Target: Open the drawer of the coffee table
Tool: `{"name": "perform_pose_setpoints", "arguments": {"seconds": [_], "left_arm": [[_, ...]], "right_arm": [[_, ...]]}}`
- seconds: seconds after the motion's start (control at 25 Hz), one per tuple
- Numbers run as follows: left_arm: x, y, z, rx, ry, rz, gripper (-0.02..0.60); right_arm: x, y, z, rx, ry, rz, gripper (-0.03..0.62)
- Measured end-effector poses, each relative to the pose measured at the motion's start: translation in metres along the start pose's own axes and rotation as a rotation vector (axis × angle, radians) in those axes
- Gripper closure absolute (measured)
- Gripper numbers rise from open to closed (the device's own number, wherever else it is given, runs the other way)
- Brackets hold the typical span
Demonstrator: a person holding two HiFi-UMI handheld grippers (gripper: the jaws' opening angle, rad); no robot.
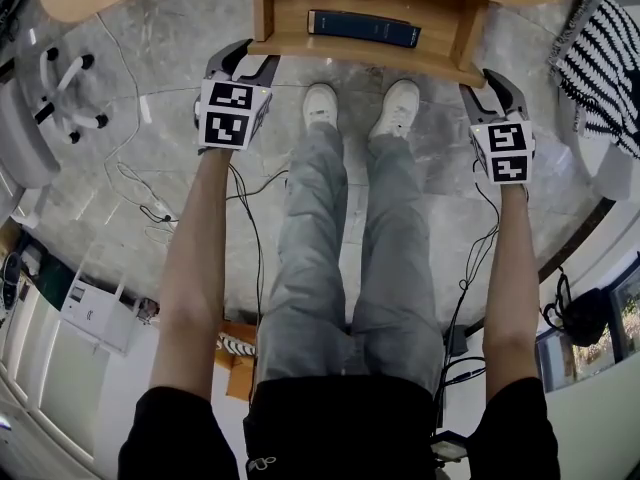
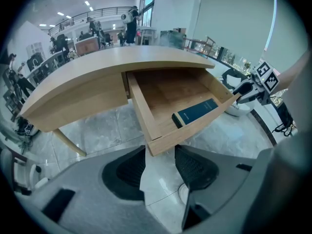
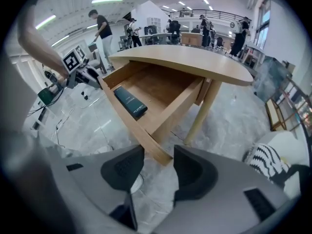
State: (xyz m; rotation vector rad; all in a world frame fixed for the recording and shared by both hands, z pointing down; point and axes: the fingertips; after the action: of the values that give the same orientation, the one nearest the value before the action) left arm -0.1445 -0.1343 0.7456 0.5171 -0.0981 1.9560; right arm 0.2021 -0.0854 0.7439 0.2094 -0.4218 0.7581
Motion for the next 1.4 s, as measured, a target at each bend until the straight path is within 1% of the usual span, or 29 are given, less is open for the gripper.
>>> {"name": "perform_pose_setpoints", "arguments": {"seconds": [0.04, 0.12, 0.2, 0.28, 0.36, 0.44, 0.56, 0.6, 0.72, 0.76, 0.88, 1.0, 1.16, 1.24, 1.32, 1.4], "left_arm": [[0.001, 0.003, 0.0, -0.013, 0.003, -0.012, 0.407], [0.003, 0.01, -0.003, -0.035, -0.004, -0.077, 0.407], [0.006, 0.017, -0.011, -0.053, -0.022, -0.147, 0.407], [0.01, 0.022, -0.024, -0.063, -0.035, -0.187, 0.407], [0.012, 0.023, -0.039, -0.063, -0.05, -0.213, 0.407], [0.009, 0.023, -0.059, -0.062, -0.078, -0.235, 0.407], [-0.006, 0.02, -0.089, -0.059, -0.159, -0.302, 0.411], [-0.013, 0.017, -0.098, -0.058, -0.194, -0.328, 0.424], [-0.034, 0.006, -0.127, -0.075, -0.275, -0.377, 0.534], [-0.04, 0.001, -0.137, -0.079, -0.293, -0.388, 0.547], [-0.066, -0.023, -0.166, -0.059, -0.343, -0.426, 0.562], [-0.097, -0.039, -0.203, -0.036, -0.39, -0.423, 0.569], [-0.134, -0.05, -0.258, -0.038, -0.45, -0.427, 0.572], [-0.154, -0.06, -0.284, -0.041, -0.477, -0.41, 0.572], [-0.177, -0.071, -0.307, -0.045, -0.507, -0.375, 0.572], [-0.201, -0.081, -0.33, -0.043, -0.555, -0.353, 0.572]], "right_arm": [[0.002, -0.002, -0.001, 0.016, -0.003, 0.041, 0.425], [0.008, -0.006, -0.005, 0.057, -0.004, 0.119, 0.413], [0.011, -0.006, -0.013, 0.087, -0.006, 0.163, 0.411], [0.009, -0.003, -0.021, 0.104, -0.021, 0.195, 0.41], [0.005, -0.003, -0.033, 0.12, -0.051, 0.255, 0.41], [-0.004, -0.006, -0.049, 0.142, -0.097, 0.34, 0.411], [-0.03, -0.007, -0.074, 0.159, -0.183, 0.442, 0.413], [-0.042, -0.006, -0.083, 0.156, -0.211, 0.466, 0.422], [-0.08, 0.002, -0.109, 0.135, -0.291, 0.539, 0.473], [-0.092, 0.005, -0.12, 0.132, -0.316, 0.559, 0.491], [-0.126, 0.004, -0.154, 0.137, -0.381, 0.581, 0.525], [-0.159, 0.003, -0.189, 0.15, -0.437, 0.589, 0.551], [-0.201, 0.002, -0.239, 0.144, -0.524, 0.59, 0.568], [-0.222, 0.002, -0.263, 0.135, -0.563, 0.57, 0.574], [-0.244, 0.003, -0.284, 0.131, -0.597, 0.531, 0.576], [-0.267, 0.001, -0.307, 0.139, -0.647, 0.501, 0.577]]}}
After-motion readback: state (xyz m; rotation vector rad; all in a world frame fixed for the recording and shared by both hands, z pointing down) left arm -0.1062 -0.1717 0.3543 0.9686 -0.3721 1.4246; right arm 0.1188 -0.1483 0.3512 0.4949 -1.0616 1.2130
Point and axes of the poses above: the fingertips, and each gripper's own axes: z forward along the fingers, y to its left, x out of its underside, and after that the axes turned 11 degrees about -z, right-handed
